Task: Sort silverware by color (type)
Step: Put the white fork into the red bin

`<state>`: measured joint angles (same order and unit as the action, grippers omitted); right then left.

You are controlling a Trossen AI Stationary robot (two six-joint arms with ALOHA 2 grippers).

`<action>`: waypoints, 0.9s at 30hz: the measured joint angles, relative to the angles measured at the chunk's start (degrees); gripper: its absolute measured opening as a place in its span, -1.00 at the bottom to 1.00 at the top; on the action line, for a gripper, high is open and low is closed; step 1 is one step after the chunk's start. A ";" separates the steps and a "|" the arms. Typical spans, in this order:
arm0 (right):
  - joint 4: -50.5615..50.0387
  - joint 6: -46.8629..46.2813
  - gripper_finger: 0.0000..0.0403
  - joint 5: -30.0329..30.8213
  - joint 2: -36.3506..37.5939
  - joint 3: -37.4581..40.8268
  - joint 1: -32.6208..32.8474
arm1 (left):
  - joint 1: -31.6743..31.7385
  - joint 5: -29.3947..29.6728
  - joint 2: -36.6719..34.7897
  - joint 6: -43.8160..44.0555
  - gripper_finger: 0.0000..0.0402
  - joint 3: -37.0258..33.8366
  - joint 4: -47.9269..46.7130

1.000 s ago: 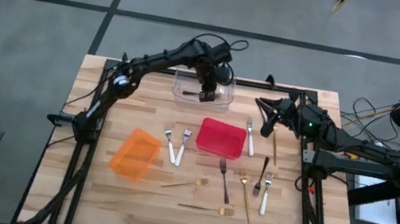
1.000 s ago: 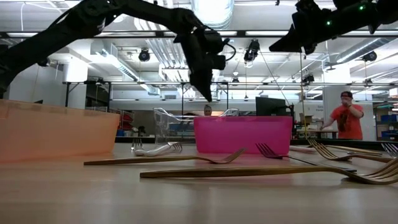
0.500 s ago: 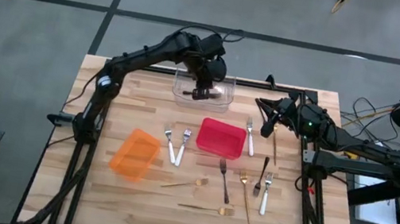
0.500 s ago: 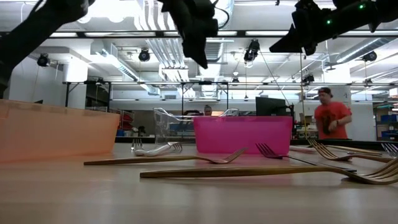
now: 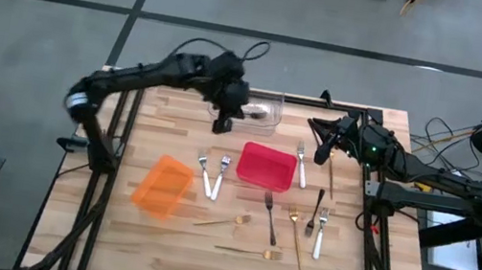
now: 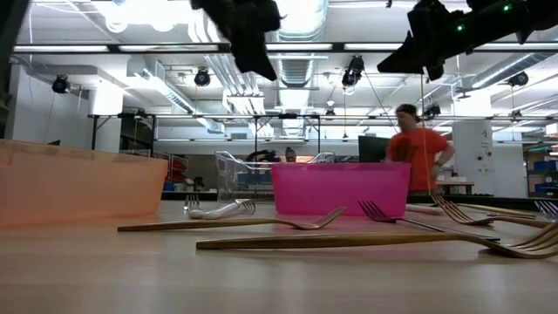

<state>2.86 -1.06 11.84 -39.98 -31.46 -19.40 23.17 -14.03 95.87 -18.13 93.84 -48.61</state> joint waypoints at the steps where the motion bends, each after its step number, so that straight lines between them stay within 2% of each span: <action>1: -0.57 -1.32 -0.81 0.01 -0.23 0.00 0.00 | -0.15 0.01 -2.53 0.62 -1.00 -3.71 2.73; 8: -6.90 -12.93 -0.81 -0.24 -3.72 0.00 0.02 | -0.15 1.64 -20.04 2.39 -1.00 -25.85 21.31; 13: -9.50 -21.46 -0.81 -2.85 -6.92 -0.04 0.00 | -0.12 3.07 -30.30 0.72 -1.00 -37.47 33.84; 17: -13.64 -27.16 -0.81 -7.88 -9.55 -2.85 0.02 | -0.10 4.78 -36.30 -2.51 -1.00 -43.35 40.86; 20: -19.86 -29.74 -0.81 -10.04 -11.72 -6.23 0.02 | -0.04 9.27 -39.66 -5.95 -1.00 -46.37 45.44; 24: -33.18 -33.14 -0.81 -10.84 -15.10 -12.03 0.02 | -0.03 16.65 -42.79 -10.95 -1.00 -48.80 50.02; 27: -44.83 -36.03 -0.81 -10.86 -17.68 -16.30 0.02 | -0.02 19.83 -44.17 -14.14 -1.00 -49.69 50.73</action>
<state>-41.97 -37.09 0.98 -57.65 -47.76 -19.38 23.16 5.80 51.70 -32.26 44.15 2.13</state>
